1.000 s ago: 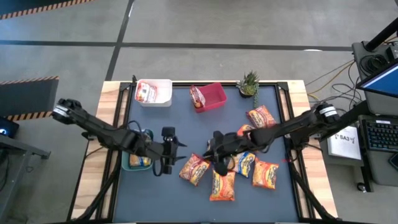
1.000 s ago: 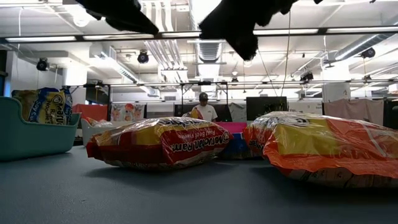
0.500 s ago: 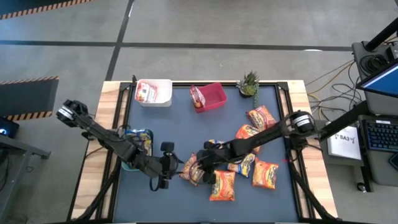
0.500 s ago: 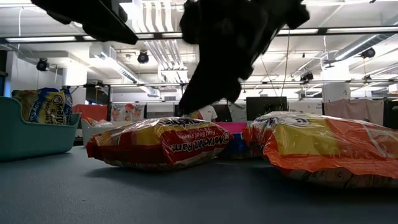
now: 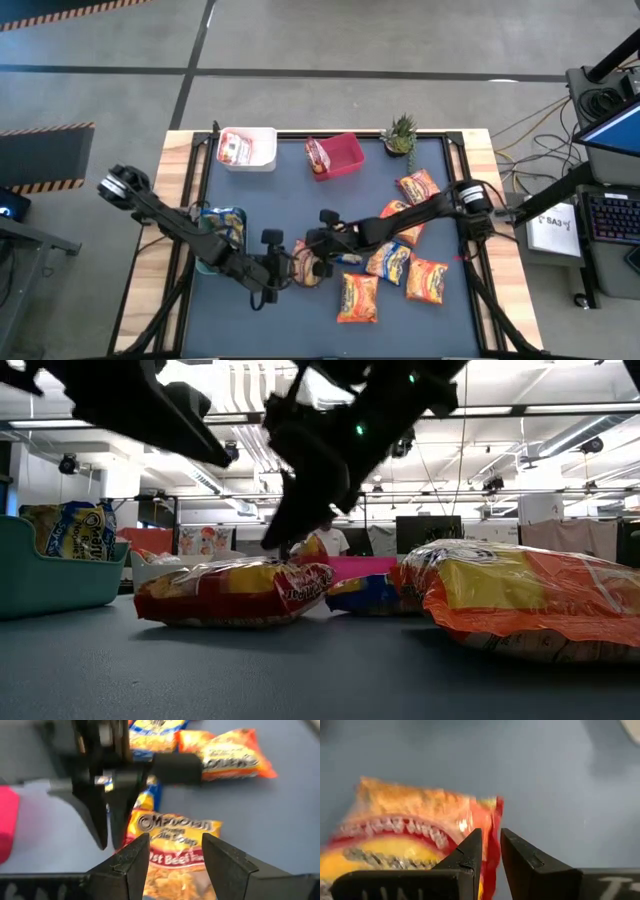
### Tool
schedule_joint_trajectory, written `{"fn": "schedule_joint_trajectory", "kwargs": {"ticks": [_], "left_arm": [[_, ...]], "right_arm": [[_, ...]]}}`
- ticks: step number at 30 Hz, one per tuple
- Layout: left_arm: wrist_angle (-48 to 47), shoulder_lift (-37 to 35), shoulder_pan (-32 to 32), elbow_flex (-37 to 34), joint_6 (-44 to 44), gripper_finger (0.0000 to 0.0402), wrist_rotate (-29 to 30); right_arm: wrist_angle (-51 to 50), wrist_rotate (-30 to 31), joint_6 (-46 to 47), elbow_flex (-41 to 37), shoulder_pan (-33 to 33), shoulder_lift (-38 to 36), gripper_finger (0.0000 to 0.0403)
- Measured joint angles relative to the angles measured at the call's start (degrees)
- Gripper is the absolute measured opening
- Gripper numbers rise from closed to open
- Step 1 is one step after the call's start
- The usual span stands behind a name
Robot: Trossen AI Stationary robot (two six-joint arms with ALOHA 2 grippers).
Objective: Sort Maruchan noodles
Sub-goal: Put the red noodle pack into the red bin
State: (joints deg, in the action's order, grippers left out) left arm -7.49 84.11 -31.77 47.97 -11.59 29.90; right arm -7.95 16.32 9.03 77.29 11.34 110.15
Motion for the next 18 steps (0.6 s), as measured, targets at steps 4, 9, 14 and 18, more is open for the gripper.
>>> {"fn": "schedule_joint_trajectory", "kwargs": {"ticks": [4,9,14,18], "left_arm": [[-0.5,1.95,0.18,0.0,-1.02,0.0162,0.7],[0.78,6.18,0.46,-0.09,-2.95,0.0145,-0.47],[6.78,11.23,1.2,-0.11,-2.36,0.0112,-0.5],[9.44,13.93,2.15,-0.11,-2.42,0.0085,-0.49]], "right_arm": [[-4.76,-0.25,0.81,0.35,-0.52,-3.11,0.0059],[-12.32,-4.73,3.82,0.27,-0.49,-6.93,0.0059],[-13.85,-7.9,5.83,-0.19,0.71,-7.73,0.0059],[-14.28,-7.97,6.41,-0.77,1.66,-7.74,0.0059]]}}
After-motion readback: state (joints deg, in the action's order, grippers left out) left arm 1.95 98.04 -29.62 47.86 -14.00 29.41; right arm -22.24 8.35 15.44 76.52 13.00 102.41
